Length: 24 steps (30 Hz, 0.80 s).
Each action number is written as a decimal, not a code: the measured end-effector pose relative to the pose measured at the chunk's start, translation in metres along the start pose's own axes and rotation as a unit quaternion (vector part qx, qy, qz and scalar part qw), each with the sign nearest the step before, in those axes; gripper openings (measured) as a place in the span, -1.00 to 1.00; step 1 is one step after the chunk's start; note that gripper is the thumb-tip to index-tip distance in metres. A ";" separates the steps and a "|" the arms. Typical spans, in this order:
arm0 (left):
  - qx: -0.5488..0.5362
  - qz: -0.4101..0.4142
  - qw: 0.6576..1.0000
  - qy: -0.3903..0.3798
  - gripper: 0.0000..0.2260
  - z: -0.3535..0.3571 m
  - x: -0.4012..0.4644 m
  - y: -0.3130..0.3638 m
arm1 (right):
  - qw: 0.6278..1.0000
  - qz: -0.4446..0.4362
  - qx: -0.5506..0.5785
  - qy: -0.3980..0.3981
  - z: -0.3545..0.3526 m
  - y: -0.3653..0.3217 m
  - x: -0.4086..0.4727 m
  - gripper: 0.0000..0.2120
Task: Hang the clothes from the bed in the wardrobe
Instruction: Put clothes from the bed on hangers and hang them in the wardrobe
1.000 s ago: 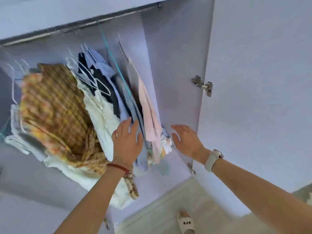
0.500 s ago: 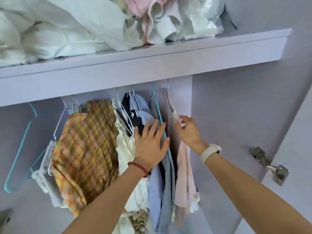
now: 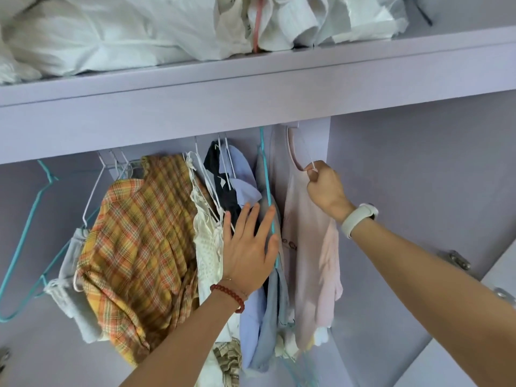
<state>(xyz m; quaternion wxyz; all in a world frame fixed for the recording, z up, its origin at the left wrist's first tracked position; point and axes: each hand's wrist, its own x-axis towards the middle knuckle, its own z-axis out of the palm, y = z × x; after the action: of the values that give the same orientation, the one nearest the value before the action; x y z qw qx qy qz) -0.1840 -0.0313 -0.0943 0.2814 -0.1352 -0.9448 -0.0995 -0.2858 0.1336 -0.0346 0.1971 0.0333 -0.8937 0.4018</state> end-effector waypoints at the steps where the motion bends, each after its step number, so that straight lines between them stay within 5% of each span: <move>1: -0.001 0.001 1.000 0.003 -0.55 0.001 0.000 -0.001 | 1.000 -0.007 0.020 0.019 -0.004 -0.001 -0.001 -0.71; 7: -0.019 0.005 0.999 0.028 -0.57 0.005 0.002 -0.003 | 0.994 0.006 0.083 0.072 -0.023 0.017 -0.045 -0.85; 16: -0.120 -0.030 0.990 0.064 -0.64 0.002 -0.007 0.024 | 0.963 0.221 -0.152 -0.011 -0.033 0.103 -0.209 -0.84; 21: -0.202 0.121 0.966 0.107 -0.69 0.009 -0.061 0.065 | 0.930 0.307 -0.198 0.027 -0.054 0.114 -0.328 -0.77; 24: -0.258 0.196 0.945 0.047 -0.69 0.018 -0.106 0.103 | 0.910 0.337 -0.241 0.021 -0.080 0.111 -0.397 -0.77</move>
<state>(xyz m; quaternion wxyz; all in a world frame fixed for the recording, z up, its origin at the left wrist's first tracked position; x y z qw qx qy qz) -0.0754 0.0493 -0.1564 0.2947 -0.3807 -0.8273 -0.2895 0.0816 0.2272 -0.2155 0.0706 -0.3270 -0.9171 0.2170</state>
